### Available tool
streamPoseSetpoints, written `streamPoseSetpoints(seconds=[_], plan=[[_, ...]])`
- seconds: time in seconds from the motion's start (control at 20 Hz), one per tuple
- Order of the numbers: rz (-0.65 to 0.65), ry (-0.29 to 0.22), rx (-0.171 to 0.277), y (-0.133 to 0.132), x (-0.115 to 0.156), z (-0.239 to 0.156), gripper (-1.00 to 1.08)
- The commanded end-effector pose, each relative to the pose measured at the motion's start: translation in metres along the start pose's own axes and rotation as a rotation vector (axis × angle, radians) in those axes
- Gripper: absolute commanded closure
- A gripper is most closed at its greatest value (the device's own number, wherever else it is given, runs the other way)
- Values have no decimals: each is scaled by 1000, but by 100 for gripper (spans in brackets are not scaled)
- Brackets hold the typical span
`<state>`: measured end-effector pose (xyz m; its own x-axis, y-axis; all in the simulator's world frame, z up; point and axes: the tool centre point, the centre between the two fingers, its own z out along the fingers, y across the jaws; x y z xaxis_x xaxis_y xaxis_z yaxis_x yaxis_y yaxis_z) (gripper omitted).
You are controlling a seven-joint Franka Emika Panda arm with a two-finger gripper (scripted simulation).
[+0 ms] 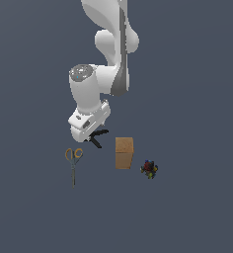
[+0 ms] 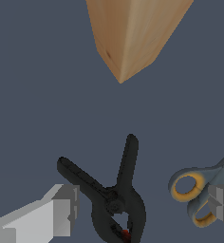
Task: Pick up a designated object from a clutter of objects.
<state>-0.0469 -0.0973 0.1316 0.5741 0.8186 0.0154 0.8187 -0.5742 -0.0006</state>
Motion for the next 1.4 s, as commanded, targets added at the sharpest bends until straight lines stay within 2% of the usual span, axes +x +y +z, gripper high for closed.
streamPoseSetpoints(seconds=[0.0, 0.7, 1.35], plan=[[-47, -1, 0, -2, -9, 9, -92], [-265, -11, 1, -14, -54, 51, -92], [-317, -15, 2, -18, -65, 61, -92]])
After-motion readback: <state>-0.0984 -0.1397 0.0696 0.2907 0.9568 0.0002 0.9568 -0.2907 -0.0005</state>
